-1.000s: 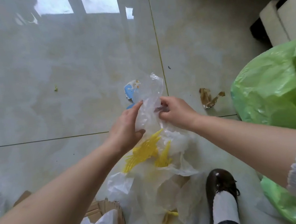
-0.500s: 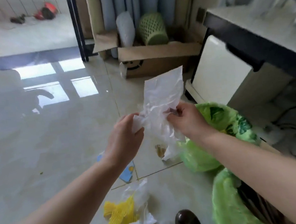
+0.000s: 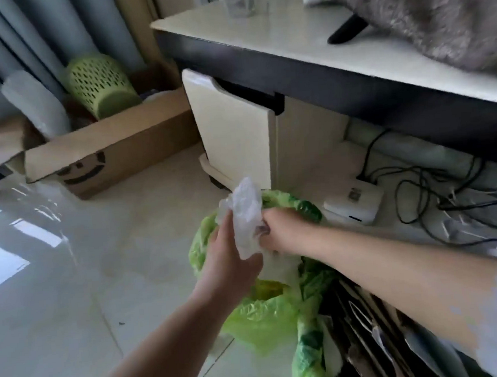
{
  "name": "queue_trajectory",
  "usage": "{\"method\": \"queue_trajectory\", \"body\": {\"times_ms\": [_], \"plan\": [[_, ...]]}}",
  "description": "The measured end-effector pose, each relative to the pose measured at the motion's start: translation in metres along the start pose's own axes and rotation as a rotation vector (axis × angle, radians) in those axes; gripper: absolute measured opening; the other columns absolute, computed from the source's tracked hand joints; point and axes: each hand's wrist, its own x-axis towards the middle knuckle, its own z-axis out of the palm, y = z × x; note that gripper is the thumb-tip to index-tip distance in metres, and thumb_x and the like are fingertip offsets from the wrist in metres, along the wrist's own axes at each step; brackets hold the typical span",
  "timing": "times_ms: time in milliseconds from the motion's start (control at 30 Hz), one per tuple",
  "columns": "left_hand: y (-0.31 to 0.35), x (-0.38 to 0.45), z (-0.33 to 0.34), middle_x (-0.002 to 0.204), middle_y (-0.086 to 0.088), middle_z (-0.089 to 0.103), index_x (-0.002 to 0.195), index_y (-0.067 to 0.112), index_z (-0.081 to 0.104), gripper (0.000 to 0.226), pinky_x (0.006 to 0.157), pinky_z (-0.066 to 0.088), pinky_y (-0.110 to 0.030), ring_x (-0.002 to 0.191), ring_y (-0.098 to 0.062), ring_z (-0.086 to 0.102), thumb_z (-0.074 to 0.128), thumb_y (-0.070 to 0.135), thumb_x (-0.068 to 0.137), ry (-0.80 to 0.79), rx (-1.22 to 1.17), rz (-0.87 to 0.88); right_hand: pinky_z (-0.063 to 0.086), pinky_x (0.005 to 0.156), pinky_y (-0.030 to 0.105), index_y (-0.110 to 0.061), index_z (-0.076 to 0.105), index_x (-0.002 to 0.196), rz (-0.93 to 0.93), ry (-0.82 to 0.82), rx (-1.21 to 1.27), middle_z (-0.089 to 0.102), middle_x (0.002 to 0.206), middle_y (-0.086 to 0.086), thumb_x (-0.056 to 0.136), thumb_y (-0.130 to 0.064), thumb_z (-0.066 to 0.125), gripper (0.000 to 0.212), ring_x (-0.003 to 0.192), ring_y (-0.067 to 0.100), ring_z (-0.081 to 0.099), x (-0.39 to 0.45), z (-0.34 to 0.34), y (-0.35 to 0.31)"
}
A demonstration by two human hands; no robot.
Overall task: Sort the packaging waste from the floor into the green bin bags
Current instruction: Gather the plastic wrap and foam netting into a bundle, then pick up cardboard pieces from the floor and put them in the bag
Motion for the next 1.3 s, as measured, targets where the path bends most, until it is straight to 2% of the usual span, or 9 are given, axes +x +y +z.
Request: {"method": "queue_trajectory", "body": {"times_ms": [67, 200, 367, 500, 600, 700, 967, 1100, 1300], "plan": [[-0.011, 0.005, 0.020, 0.156, -0.001, 0.016, 0.150, 0.030, 0.006, 0.082, 0.051, 0.039, -0.002, 0.128, -0.015, 0.039, 0.055, 0.010, 0.088, -0.121, 0.116, -0.035, 0.038, 0.058, 0.027, -0.004, 0.058, 0.084, 0.044, -0.198, -0.267, 0.044, 0.070, 0.003, 0.091, -0.015, 0.051, 0.015, 0.058, 0.016, 0.042, 0.010, 0.013, 0.008], [-0.012, 0.030, 0.041, 0.150, -0.008, 0.029, 0.148, 0.028, 0.019, 0.075, 0.073, 0.039, -0.008, 0.129, -0.023, 0.041, 0.053, 0.003, 0.086, -0.245, 0.212, -0.080, 0.039, 0.066, 0.030, -0.008, 0.040, 0.061, -0.054, -0.316, -0.558, 0.037, 0.064, 0.004, 0.092, -0.009, 0.049, 0.031, 0.058, 0.021, 0.042, 0.026, 0.016, 0.013], [-0.003, 0.036, 0.033, 0.152, -0.010, 0.024, 0.144, 0.039, 0.024, 0.080, 0.084, 0.033, -0.018, 0.133, -0.026, 0.037, 0.068, 0.019, 0.081, -0.165, 0.089, -0.092, 0.033, 0.039, 0.021, -0.011, 0.042, 0.061, -0.101, -0.372, -0.679, 0.039, 0.061, 0.002, 0.094, -0.018, 0.050, 0.035, 0.050, 0.014, 0.036, 0.028, -0.007, 0.016], [0.002, 0.012, 0.007, 0.156, 0.002, 0.020, 0.139, 0.046, 0.029, 0.077, 0.090, 0.023, -0.010, 0.143, -0.009, 0.021, 0.071, 0.026, 0.079, -0.081, -0.001, 0.008, 0.044, 0.051, 0.019, -0.013, 0.061, 0.094, -0.160, -0.272, -0.571, 0.057, 0.078, -0.001, 0.084, -0.040, 0.061, 0.028, 0.066, 0.018, 0.052, 0.013, -0.035, 0.011], [-0.001, -0.017, -0.019, 0.137, 0.018, 0.043, 0.132, 0.046, 0.043, 0.065, 0.091, 0.045, -0.021, 0.099, 0.024, 0.050, 0.072, 0.023, 0.079, -0.048, -0.258, 0.011, 0.052, 0.081, 0.036, -0.020, 0.052, 0.120, -0.185, -0.086, -0.544, 0.064, 0.109, 0.002, 0.079, -0.047, 0.064, 0.050, 0.094, 0.023, 0.061, -0.009, -0.057, -0.006], [-0.023, -0.050, -0.051, 0.113, 0.029, 0.051, 0.122, 0.043, 0.052, 0.052, 0.087, 0.051, -0.023, 0.111, 0.010, 0.051, 0.070, 0.018, 0.080, 0.084, -0.377, -0.027, 0.045, 0.093, 0.031, -0.027, 0.032, 0.140, -0.236, -0.015, -0.436, 0.051, 0.137, -0.001, 0.080, -0.048, 0.063, 0.071, 0.118, 0.017, 0.054, -0.033, -0.058, -0.041], [-0.184, -0.141, -0.143, 0.131, -0.003, 0.051, 0.125, 0.022, 0.053, 0.044, 0.066, 0.044, -0.005, 0.110, -0.006, 0.052, 0.061, 0.004, 0.085, 0.330, -0.179, -0.253, 0.044, 0.093, 0.023, -0.036, 0.032, 0.139, -0.448, -0.386, -0.389, 0.051, 0.135, -0.011, 0.078, -0.049, 0.065, 0.071, 0.114, 0.004, 0.054, -0.064, 0.081, -0.150], [-0.262, -0.183, -0.154, 0.133, -0.007, 0.048, 0.123, 0.021, 0.054, 0.044, 0.084, 0.043, -0.023, 0.106, -0.009, 0.051, 0.063, 0.004, 0.083, 0.274, -0.086, -0.415, 0.043, 0.100, 0.033, -0.028, 0.033, 0.141, -0.446, -0.547, -0.580, 0.050, 0.138, -0.001, 0.082, -0.047, 0.062, 0.068, 0.122, 0.019, 0.051, -0.054, 0.172, -0.165], [-0.343, -0.201, -0.146, 0.136, -0.004, 0.044, 0.131, 0.025, 0.048, 0.050, 0.103, 0.034, -0.025, 0.126, -0.018, 0.044, 0.064, 0.019, 0.084, 0.051, 0.160, -0.565, 0.047, 0.093, 0.037, -0.018, 0.042, 0.133, -0.367, -0.613, -0.870, 0.051, 0.131, 0.006, 0.086, -0.042, 0.058, 0.055, 0.117, 0.027, 0.052, -0.015, 0.262, -0.169]]}}
